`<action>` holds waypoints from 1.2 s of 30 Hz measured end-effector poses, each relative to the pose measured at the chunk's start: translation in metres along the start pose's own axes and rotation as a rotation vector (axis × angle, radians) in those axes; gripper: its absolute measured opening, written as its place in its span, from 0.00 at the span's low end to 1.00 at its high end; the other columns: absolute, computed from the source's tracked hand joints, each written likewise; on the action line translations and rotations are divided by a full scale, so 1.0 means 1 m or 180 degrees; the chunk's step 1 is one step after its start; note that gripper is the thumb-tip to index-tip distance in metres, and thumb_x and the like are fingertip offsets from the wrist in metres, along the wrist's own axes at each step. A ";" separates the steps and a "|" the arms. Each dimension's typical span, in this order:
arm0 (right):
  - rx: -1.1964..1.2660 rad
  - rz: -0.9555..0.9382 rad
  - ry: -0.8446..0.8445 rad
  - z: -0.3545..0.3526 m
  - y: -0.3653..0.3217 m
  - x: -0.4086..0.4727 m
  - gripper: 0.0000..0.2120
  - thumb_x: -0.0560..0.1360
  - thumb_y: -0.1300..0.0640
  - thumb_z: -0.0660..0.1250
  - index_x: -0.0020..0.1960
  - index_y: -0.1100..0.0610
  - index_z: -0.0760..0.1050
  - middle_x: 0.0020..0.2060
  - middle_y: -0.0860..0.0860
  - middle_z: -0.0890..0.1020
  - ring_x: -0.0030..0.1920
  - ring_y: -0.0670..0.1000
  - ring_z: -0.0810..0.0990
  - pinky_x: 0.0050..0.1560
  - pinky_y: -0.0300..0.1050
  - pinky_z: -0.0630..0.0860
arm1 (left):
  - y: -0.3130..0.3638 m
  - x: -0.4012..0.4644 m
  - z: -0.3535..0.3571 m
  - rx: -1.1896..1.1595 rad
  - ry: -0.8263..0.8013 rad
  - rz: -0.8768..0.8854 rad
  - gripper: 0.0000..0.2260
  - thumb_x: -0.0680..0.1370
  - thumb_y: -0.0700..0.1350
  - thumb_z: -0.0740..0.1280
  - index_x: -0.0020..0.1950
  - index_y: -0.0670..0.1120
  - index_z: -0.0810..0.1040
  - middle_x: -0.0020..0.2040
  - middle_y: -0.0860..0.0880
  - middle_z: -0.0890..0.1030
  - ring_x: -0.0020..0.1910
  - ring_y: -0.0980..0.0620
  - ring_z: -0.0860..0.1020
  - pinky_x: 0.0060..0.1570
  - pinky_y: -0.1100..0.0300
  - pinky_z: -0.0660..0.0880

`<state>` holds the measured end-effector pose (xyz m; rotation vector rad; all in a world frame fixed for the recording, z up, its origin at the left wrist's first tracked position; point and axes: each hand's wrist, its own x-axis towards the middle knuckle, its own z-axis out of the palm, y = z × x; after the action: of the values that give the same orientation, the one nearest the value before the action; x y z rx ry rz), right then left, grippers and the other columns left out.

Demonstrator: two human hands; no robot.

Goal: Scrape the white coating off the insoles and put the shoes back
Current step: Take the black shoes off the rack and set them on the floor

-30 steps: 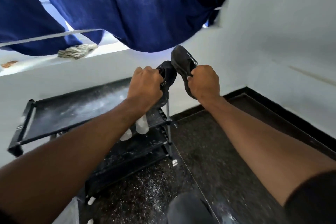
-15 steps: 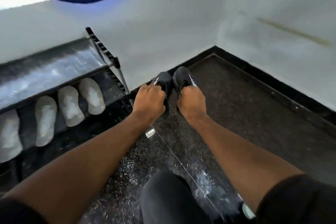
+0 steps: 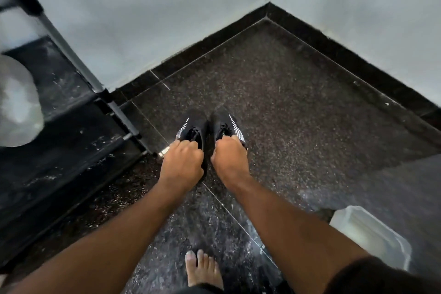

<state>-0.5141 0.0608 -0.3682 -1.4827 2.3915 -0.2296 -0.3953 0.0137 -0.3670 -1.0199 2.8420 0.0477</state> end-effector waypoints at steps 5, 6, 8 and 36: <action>-0.0220 -0.0027 -0.0167 0.052 0.011 0.018 0.09 0.79 0.60 0.62 0.53 0.60 0.80 0.53 0.56 0.80 0.58 0.58 0.73 0.52 0.49 0.73 | 0.003 0.014 0.059 0.0012 -0.0113 0.0146 0.07 0.61 0.42 0.79 0.33 0.45 0.83 0.32 0.47 0.79 0.33 0.45 0.80 0.42 0.54 0.75; -0.0257 -0.0011 -0.0212 0.061 0.012 0.018 0.09 0.79 0.61 0.61 0.53 0.60 0.79 0.54 0.56 0.80 0.58 0.57 0.73 0.52 0.49 0.73 | 0.004 0.015 0.067 0.0028 -0.0167 0.0175 0.03 0.68 0.43 0.74 0.40 0.45 0.84 0.38 0.47 0.82 0.40 0.46 0.81 0.50 0.52 0.74; -0.0316 0.0011 -0.0286 0.077 0.015 0.019 0.09 0.80 0.63 0.60 0.53 0.59 0.79 0.54 0.56 0.80 0.58 0.58 0.73 0.52 0.49 0.73 | 0.005 0.018 0.080 0.0122 -0.0446 0.0069 0.09 0.78 0.43 0.65 0.52 0.46 0.84 0.49 0.47 0.83 0.52 0.46 0.81 0.61 0.50 0.68; -0.0484 -0.0501 0.0812 0.065 -0.013 0.035 0.07 0.69 0.64 0.74 0.33 0.63 0.79 0.31 0.57 0.81 0.38 0.58 0.80 0.41 0.50 0.80 | -0.034 0.003 0.065 -0.1364 0.0344 -0.1502 0.14 0.84 0.48 0.62 0.66 0.46 0.79 0.60 0.46 0.80 0.60 0.46 0.78 0.63 0.48 0.74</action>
<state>-0.4953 0.0257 -0.4314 -1.8124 2.5378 -0.2949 -0.3691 -0.0095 -0.4318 -1.8001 2.6538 0.5902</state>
